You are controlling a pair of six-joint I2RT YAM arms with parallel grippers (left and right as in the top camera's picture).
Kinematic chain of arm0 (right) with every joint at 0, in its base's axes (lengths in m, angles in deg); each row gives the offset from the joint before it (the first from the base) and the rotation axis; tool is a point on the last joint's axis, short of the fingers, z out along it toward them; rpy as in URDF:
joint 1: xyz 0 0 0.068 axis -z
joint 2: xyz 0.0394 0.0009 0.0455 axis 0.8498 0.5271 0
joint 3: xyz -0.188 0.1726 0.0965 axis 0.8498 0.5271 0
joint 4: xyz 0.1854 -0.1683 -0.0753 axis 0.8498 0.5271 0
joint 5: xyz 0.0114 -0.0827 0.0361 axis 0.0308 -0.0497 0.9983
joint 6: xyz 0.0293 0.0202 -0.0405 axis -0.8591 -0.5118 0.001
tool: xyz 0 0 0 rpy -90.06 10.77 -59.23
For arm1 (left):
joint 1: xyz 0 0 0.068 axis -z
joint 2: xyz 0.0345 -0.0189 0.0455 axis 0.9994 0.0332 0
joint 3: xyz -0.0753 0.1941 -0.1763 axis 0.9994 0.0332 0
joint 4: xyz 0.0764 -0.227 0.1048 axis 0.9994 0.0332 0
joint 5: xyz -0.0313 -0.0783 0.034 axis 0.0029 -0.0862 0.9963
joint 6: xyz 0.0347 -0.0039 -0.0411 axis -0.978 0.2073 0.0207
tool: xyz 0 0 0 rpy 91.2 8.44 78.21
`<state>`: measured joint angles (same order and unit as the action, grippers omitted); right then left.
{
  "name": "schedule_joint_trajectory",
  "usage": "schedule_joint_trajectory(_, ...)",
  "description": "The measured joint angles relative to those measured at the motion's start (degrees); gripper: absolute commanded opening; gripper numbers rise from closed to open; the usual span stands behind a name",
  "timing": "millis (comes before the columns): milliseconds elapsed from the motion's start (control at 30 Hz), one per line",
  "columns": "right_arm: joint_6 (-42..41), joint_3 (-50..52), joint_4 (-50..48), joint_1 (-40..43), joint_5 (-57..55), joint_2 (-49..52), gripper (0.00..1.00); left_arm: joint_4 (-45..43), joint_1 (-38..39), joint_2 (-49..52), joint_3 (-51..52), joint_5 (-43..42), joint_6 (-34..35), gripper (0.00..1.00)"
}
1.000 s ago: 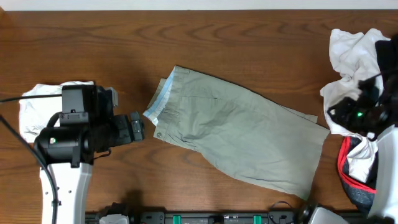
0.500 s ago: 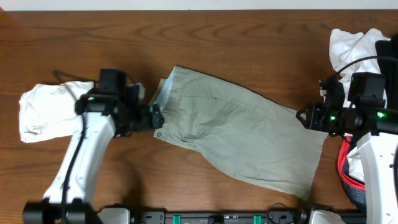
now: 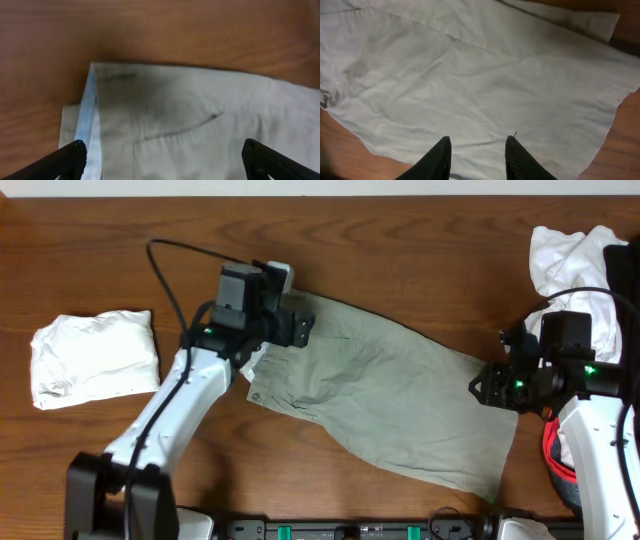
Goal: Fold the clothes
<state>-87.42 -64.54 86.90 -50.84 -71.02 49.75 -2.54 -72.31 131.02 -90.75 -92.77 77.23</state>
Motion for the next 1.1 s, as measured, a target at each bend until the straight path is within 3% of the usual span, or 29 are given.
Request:
schedule_joint_trajectory(333, -0.2, 0.0, 1.3, 0.0, 0.0, 0.0, 0.34, -0.1, 0.0, 17.3, -8.5, 3.2, -0.7, 0.99)
schedule_joint_trajectory(567, -0.2, 0.0, 1.4, 0.0, 0.0, 0.0, 0.34, -0.2, -0.7, 22.7, -15.5, 5.1, -2.1, 0.98)
schedule_joint_trajectory(833, -0.4, 0.0, 1.5, 0.0, -0.2, 0.0, 0.34, -0.3, -0.8, 27.9, -16.3, 5.4, -2.5, 0.93)
schedule_joint_trajectory(900, -0.4, 0.0, 1.5, 0.0, -0.2, 0.0, 0.34, -0.4, -0.8, 28.6, -16.3, 5.4, -2.4, 0.88)
schedule_joint_trajectory(1000, -0.4, 0.0, 1.5, 0.0, -0.2, 0.0, 0.34, -0.4, -0.8, 28.9, -16.3, 5.5, -2.6, 0.66)
schedule_joint_trajectory(1067, -0.4, 0.0, 1.5, 0.0, -0.2, 0.0, 0.34, -0.4, -0.7, 28.9, -16.3, 5.3, -2.8, 0.43)
schedule_joint_trajectory(1100, -0.4, 0.0, 1.5, 0.0, -0.2, 0.0, 0.34, -0.4, -0.6, 28.9, -16.3, 5.4, -3.1, 0.24)
